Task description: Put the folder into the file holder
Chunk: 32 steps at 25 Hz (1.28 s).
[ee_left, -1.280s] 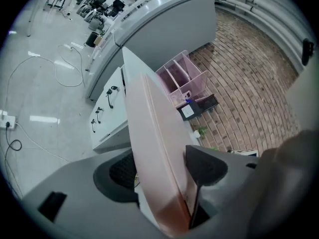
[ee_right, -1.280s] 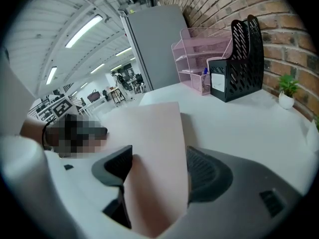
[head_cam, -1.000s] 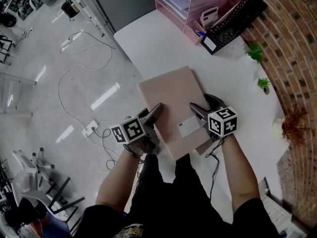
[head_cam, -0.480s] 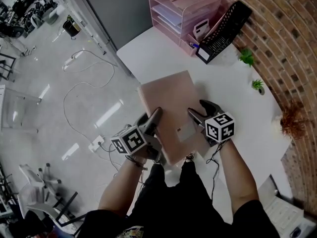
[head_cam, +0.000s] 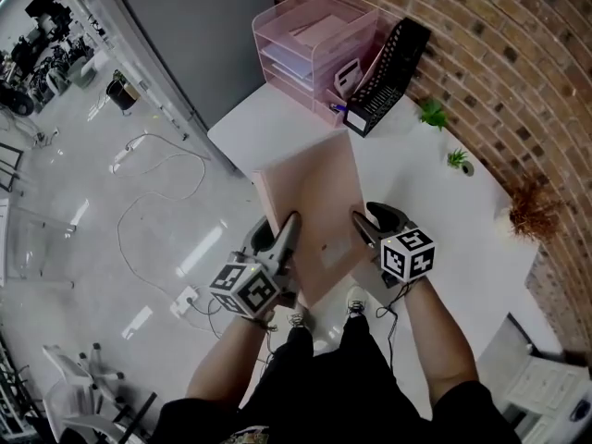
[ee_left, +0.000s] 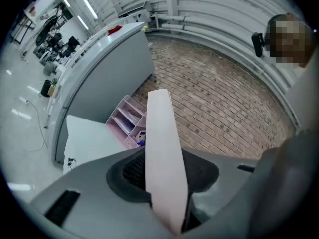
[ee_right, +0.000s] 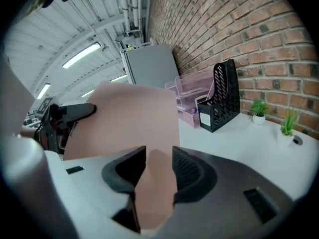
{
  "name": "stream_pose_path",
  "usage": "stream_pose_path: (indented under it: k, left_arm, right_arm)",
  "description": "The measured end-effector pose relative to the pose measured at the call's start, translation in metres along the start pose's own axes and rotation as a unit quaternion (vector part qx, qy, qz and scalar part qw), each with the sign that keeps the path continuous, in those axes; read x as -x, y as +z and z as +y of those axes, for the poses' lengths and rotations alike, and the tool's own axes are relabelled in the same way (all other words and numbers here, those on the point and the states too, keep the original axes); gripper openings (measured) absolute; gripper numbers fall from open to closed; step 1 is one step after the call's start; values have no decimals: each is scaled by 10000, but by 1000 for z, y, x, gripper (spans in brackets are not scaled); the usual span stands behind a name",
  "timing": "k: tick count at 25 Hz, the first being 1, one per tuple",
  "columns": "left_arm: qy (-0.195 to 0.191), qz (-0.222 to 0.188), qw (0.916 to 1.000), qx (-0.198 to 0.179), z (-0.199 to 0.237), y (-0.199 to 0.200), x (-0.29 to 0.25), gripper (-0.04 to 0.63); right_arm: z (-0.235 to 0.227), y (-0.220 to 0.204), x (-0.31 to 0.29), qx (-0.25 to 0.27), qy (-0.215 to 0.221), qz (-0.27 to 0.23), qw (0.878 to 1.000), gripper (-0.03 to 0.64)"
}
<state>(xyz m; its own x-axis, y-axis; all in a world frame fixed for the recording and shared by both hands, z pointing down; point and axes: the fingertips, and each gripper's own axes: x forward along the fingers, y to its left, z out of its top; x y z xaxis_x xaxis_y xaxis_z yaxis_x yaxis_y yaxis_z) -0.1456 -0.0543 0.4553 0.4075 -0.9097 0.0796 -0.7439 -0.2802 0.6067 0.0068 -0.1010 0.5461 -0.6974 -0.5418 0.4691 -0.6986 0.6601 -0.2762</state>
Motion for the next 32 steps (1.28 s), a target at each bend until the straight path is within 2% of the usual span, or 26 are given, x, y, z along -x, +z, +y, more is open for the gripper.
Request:
stream_pose_path:
  k: [4, 7, 12, 18, 26, 32]
  left_arm:
    - [-167, -82, 9972, -718, -19, 14, -2, 147]
    - [-279, -154, 9942, -1026, -28, 24, -2, 147]
    - [-419, -304, 9916, -1189, -37, 45, 0, 147]
    - [-595, -559, 9849, -1527, -47, 79, 7, 147]
    - [-830, -948, 9701, -2073, -64, 121, 15, 147]
    - [-884, -1245, 9593, -2376, -89, 143, 6, 147]
  right_arm:
    - [-1, 16, 19, -31, -276, -344, 9990, 83]
    - [3, 33, 33, 55, -482, -611, 9970, 4]
    - [14, 65, 52, 244, -777, -968, 9920, 3]
    - [36, 98, 68, 288, -925, -1376, 9857, 3]
    - [59, 128, 92, 279, -1141, -1802, 9766, 3]
    - [50, 144, 107, 280, -1207, -1939, 9732, 3]
